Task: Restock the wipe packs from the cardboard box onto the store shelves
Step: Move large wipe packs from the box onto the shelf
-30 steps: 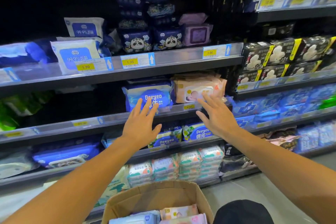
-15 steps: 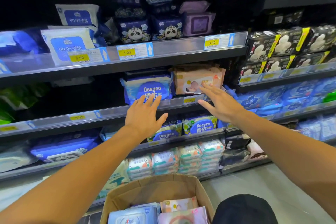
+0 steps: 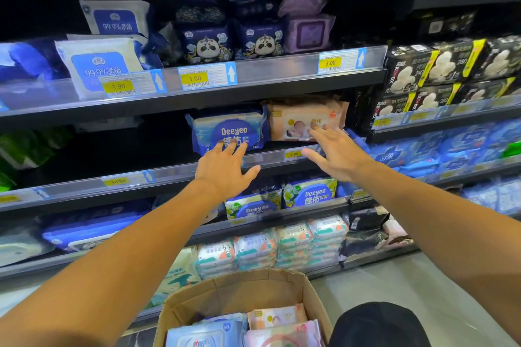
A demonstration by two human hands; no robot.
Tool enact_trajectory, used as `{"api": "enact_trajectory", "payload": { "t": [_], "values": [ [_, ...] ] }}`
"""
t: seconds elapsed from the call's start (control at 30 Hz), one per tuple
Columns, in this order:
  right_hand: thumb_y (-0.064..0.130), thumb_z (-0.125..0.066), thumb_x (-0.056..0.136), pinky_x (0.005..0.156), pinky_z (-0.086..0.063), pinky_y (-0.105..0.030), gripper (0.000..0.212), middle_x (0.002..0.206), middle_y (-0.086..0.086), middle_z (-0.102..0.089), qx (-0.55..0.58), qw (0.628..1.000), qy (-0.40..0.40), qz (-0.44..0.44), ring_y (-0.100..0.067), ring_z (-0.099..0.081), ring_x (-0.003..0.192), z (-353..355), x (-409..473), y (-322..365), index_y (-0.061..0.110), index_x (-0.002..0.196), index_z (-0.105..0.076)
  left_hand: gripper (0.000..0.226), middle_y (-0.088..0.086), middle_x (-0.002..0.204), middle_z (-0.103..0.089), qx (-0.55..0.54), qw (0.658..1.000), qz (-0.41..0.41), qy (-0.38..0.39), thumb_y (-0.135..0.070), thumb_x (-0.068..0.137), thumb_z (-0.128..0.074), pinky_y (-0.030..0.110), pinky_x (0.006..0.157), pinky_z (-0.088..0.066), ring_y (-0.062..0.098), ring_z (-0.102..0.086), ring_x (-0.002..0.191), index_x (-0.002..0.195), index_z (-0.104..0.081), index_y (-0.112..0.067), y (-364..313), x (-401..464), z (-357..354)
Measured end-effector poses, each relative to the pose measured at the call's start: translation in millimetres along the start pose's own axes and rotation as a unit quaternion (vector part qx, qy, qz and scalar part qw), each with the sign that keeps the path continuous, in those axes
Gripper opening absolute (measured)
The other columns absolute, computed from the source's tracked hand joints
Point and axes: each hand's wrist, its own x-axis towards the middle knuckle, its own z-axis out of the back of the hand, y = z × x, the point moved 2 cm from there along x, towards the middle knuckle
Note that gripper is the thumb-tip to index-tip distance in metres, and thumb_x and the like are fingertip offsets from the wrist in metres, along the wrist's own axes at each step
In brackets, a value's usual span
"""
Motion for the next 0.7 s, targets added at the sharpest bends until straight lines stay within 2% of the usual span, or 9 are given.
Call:
{"api": "enact_trajectory", "payload": {
  "t": [0.13,0.23,0.33,0.5,0.6,0.7],
  "values": [
    [0.059,-0.030,0.101,0.123,-0.012,-0.043,0.072,0.158,-0.011,-0.035,0.010,1.000,0.006,0.004,-0.028,-0.023,0.149,1,4,-5,0.010,0.154,-0.029,0.079,0.003,0.165,-0.020,-0.006,1.000,0.004,0.004,-0.072,0.095,-0.021,0.045,0.108,-0.043,0.031,-0.019,0.151,0.159,-0.015,-0.025,0,6,-4],
    [0.064,-0.025,0.098,0.124,-0.006,-0.046,0.076,0.164,-0.007,-0.024,-0.006,1.000,0.025,0.002,-0.025,-0.013,0.153,-3,3,-7,0.016,0.157,-0.023,0.080,0.004,0.166,-0.018,-0.007,1.000,-0.001,0.014,-0.071,0.096,-0.021,0.045,0.112,-0.039,0.032,-0.017,0.152,0.160,-0.012,-0.024,2,8,-7],
    [0.061,-0.026,0.101,0.123,-0.001,-0.049,0.069,0.166,-0.005,-0.015,-0.011,0.999,0.037,-0.009,-0.027,-0.007,0.153,-7,0,-4,0.022,0.158,-0.020,0.078,0.007,0.165,-0.020,-0.022,0.999,-0.026,0.020,-0.067,0.098,-0.025,0.046,0.119,-0.029,0.034,-0.015,0.152,0.160,-0.009,-0.021,4,5,-9],
    [0.050,-0.040,0.101,0.121,-0.017,-0.049,0.063,0.157,-0.010,-0.036,0.034,0.996,-0.052,0.060,-0.031,-0.024,0.148,-6,-17,17,0.012,0.151,-0.036,0.074,0.008,0.165,-0.021,-0.063,0.995,-0.063,-0.041,-0.053,0.100,-0.042,0.043,0.124,-0.017,0.031,-0.015,0.152,0.159,-0.016,-0.014,15,-20,-9],
    [0.044,-0.048,0.099,0.119,-0.027,-0.048,0.059,0.154,-0.008,-0.043,0.056,0.985,-0.100,0.133,-0.028,-0.033,0.145,-13,-40,39,0.011,0.148,-0.043,0.071,0.008,0.162,-0.028,-0.105,0.983,-0.101,-0.114,-0.044,0.099,-0.051,0.045,0.122,-0.023,0.029,-0.022,0.151,0.157,-0.027,-0.012,18,-48,-17],
    [0.034,-0.056,0.100,0.118,-0.031,-0.046,0.054,0.152,-0.006,-0.044,0.067,0.975,-0.095,0.187,-0.025,-0.037,0.144,-33,-66,61,0.011,0.147,-0.044,0.061,0.007,0.158,-0.037,-0.107,0.970,-0.149,-0.160,-0.039,0.098,-0.048,0.044,0.119,-0.031,0.028,-0.032,0.147,0.151,-0.040,-0.010,19,-80,-38]
  ]
}}
